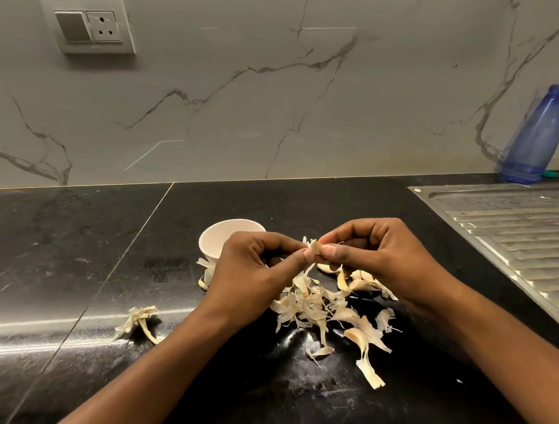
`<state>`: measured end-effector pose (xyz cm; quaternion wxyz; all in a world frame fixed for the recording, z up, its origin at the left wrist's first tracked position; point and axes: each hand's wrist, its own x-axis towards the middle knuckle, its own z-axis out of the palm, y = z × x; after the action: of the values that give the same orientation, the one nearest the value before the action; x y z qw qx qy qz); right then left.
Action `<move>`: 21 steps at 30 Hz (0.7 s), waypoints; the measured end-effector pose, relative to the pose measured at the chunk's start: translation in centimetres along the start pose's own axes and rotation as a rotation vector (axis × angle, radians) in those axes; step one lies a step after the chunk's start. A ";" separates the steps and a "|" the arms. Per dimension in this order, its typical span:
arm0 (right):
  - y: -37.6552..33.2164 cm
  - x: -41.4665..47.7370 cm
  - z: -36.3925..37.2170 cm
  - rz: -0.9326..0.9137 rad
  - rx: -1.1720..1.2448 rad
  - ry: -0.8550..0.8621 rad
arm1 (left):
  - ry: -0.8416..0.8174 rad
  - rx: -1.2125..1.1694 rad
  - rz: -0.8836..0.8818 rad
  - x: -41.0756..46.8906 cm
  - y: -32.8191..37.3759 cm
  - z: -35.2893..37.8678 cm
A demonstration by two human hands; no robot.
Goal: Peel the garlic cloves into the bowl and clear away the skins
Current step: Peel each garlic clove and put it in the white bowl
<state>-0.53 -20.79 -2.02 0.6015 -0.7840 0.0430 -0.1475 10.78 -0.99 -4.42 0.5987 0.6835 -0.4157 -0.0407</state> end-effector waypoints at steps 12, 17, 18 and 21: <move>0.1 -0.5 0.7 -0.120 -0.249 -0.003 | -0.078 -0.031 -0.062 0.1 0.1 0.0; 0.3 -0.4 0.6 -0.121 -0.261 0.002 | -0.113 -0.010 -0.071 0.2 0.3 0.0; 0.3 -0.5 0.8 -0.133 -0.268 0.001 | -0.113 -0.008 -0.073 0.2 0.4 0.0; 0.3 -0.6 1.1 -0.170 -0.285 0.017 | -0.124 -0.008 -0.083 0.0 0.6 0.1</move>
<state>-0.78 -19.69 -2.66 0.4690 -0.8610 0.0022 -0.1969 10.47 -1.03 -3.96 0.5724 0.6939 -0.4231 -0.1093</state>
